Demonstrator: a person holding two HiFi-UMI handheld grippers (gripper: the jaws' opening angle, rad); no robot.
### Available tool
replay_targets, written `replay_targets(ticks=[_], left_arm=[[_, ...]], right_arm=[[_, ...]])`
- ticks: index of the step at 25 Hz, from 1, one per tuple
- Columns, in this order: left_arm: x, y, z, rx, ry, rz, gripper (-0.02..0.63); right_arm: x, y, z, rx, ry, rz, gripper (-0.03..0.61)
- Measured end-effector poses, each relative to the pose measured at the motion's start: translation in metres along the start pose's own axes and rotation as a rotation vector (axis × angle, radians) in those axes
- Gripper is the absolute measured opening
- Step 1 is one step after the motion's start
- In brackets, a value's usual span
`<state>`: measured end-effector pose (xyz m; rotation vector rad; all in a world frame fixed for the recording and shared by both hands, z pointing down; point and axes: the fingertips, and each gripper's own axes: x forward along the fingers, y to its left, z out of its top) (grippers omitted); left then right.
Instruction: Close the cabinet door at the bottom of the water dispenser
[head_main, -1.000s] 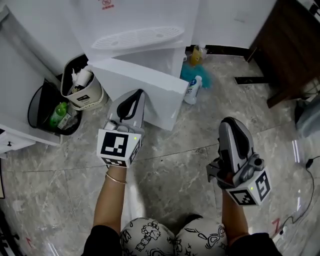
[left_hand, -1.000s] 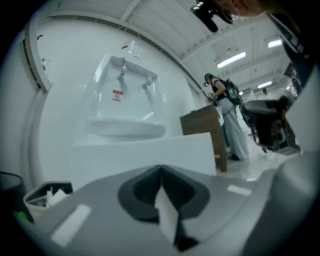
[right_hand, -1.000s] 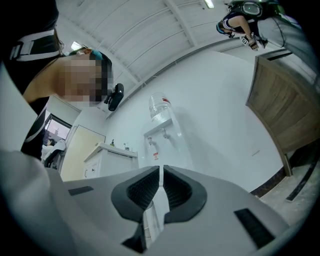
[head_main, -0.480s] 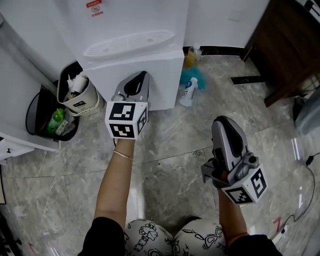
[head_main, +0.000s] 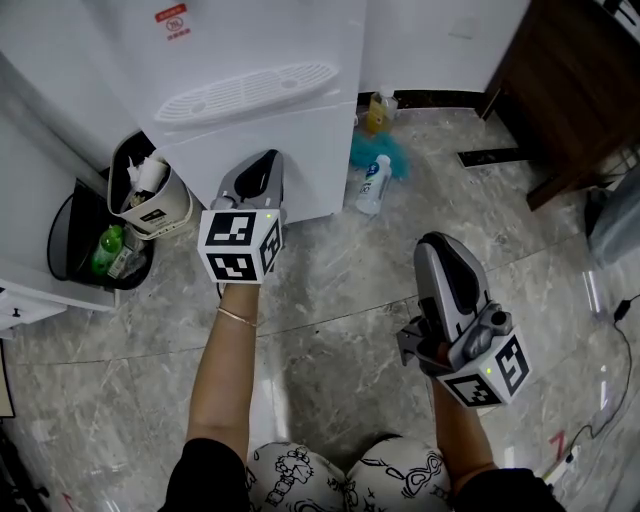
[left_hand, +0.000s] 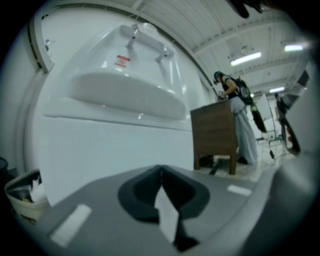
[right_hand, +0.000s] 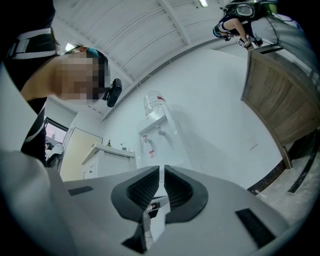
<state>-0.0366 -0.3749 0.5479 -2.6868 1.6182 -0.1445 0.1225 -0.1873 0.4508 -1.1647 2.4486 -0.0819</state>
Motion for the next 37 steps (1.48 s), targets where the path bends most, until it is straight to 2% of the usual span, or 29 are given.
replay_targets(ticks=[4,9,17,22,26,31,37], left_arm=[[-0.022,-0.018,0.005,0.033,-0.026,-0.037,0.002],[-0.071,-0.026,0.009,-0.028,-0.065,-0.026,0.002],[-0.136,-0.035,0.011,0.007,-0.038,0.004,0.002],[-0.15,-0.045,0.017,0.013,-0.051,-0.019,0.002],[-0.159,-0.045,0.031,-0.062,-0.117,-0.012,0.002],[-0.165,-0.046,0.038,-0.007,-0.122,0.028,0.002],[-0.164,-0.069,0.046,-0.001,-0.134,-0.042,0.002]], right_arm=[[0.004,0.002,-0.007,-0.011,0.021,0.001,0.018],[0.009,0.011,-0.025,-0.04,0.08,0.025,0.017],[0.016,0.024,-0.055,-0.063,0.158,0.05,0.017],[0.019,0.034,-0.067,-0.063,0.184,0.075,0.017],[0.017,0.039,-0.073,-0.054,0.197,0.086,0.017],[0.01,0.042,-0.07,-0.057,0.199,0.09,0.017],[0.002,0.042,-0.056,-0.064,0.181,0.073,0.017]])
